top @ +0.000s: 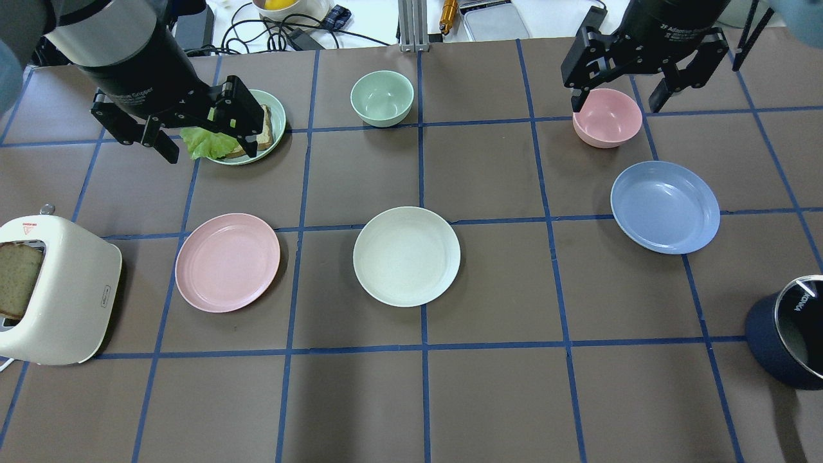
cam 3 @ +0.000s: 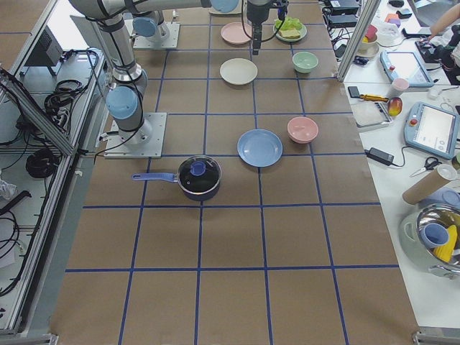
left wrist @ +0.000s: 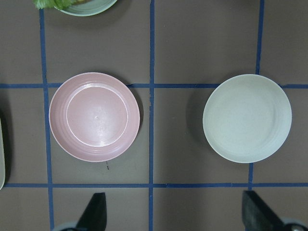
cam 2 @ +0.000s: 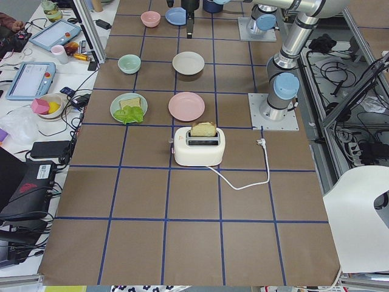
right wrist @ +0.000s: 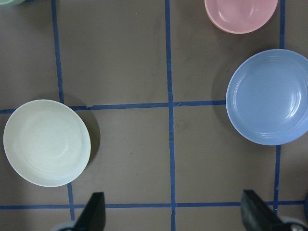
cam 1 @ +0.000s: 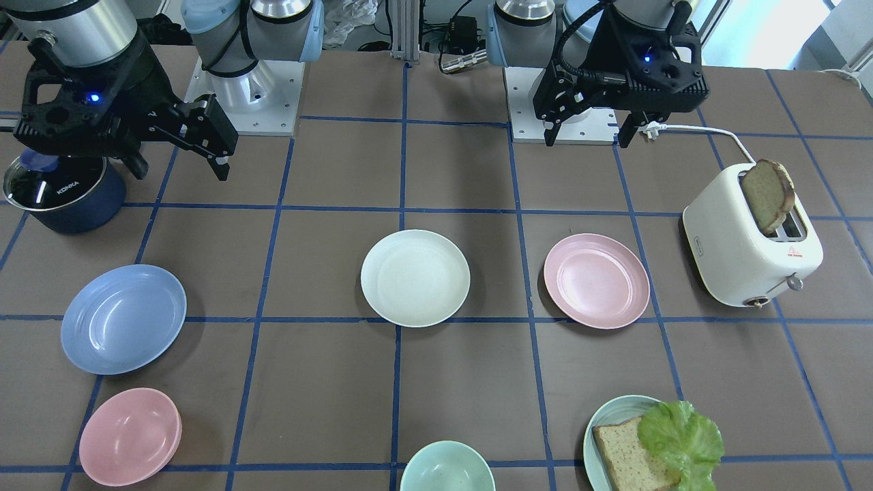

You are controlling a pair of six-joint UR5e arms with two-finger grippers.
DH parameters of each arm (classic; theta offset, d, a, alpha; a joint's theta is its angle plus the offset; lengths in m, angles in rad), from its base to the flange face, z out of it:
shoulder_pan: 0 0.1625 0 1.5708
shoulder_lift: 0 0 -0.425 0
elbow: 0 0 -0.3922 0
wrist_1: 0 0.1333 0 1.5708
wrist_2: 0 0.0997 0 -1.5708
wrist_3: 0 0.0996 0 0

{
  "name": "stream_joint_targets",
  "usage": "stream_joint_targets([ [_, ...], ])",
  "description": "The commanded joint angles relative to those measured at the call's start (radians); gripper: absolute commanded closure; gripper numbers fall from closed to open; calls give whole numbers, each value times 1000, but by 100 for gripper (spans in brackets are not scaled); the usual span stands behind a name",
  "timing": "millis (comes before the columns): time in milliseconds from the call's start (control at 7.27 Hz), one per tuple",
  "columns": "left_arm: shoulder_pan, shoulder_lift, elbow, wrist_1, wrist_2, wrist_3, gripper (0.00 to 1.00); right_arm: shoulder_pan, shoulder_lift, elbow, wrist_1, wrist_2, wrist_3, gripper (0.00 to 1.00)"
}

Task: Stack three plates with pink and blue
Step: 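Move the left gripper down toward the pink plate nearer the robot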

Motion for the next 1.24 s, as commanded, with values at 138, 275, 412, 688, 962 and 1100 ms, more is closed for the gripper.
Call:
stream_joint_targets([
  [138, 0, 0, -2, 0, 0, 1, 0, 0, 0, 0, 0, 0, 0, 0],
  [275, 0, -2, -2, 2, 0, 1, 0, 0, 0, 0, 0, 0, 0, 0],
  [412, 0, -2, -3, 3, 0, 1, 0, 0, 0, 0, 0, 1, 0, 0],
  [688, -1, -28, -26, 15, -8, -5, 0, 0, 0, 0, 0, 1, 0, 0],
  [962, -1, -34, -102, 82, -8, -16, 0, 0, 0, 0, 0, 0, 0, 0],
  [1100, 0, -37, -200, 235, -8, -77, 0, 0, 0, 0, 0, 0, 0, 0],
])
